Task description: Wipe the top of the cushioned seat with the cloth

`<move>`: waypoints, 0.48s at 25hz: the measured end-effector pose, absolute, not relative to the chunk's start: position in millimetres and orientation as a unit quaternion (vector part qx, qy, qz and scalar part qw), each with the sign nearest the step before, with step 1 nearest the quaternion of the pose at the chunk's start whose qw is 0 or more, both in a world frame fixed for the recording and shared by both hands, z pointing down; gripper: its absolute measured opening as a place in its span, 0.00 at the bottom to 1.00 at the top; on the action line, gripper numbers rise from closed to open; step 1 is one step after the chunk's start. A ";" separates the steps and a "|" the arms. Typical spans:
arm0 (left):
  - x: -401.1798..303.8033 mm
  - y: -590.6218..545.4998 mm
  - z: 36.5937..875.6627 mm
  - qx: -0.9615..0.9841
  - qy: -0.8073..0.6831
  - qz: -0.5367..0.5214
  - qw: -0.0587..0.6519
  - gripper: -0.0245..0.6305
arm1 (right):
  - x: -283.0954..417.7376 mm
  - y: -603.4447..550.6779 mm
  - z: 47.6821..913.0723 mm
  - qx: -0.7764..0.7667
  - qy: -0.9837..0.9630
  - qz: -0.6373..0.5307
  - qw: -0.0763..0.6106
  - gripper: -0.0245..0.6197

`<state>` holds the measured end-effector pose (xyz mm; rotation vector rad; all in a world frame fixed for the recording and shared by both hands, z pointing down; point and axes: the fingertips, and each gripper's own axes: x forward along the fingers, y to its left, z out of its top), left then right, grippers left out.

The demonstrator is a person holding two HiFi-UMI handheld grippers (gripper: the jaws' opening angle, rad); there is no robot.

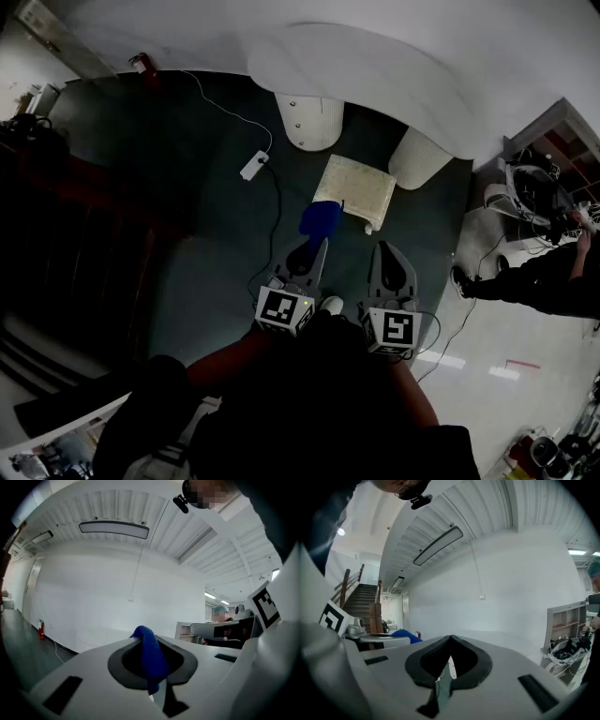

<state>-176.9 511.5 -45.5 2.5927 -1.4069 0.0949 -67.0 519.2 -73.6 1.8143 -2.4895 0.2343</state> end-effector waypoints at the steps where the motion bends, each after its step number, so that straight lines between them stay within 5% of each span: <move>1: -178.1 513.7 -46.1 0.873 -0.479 0.031 0.090 0.09 | -66.5 521.7 -72.4 0.587 -0.805 0.079 0.025 0.09; 12: -181.2 517.1 -39.0 0.859 -0.503 0.038 0.088 0.09 | -57.0 529.1 -54.4 0.576 -0.811 0.102 -0.006 0.10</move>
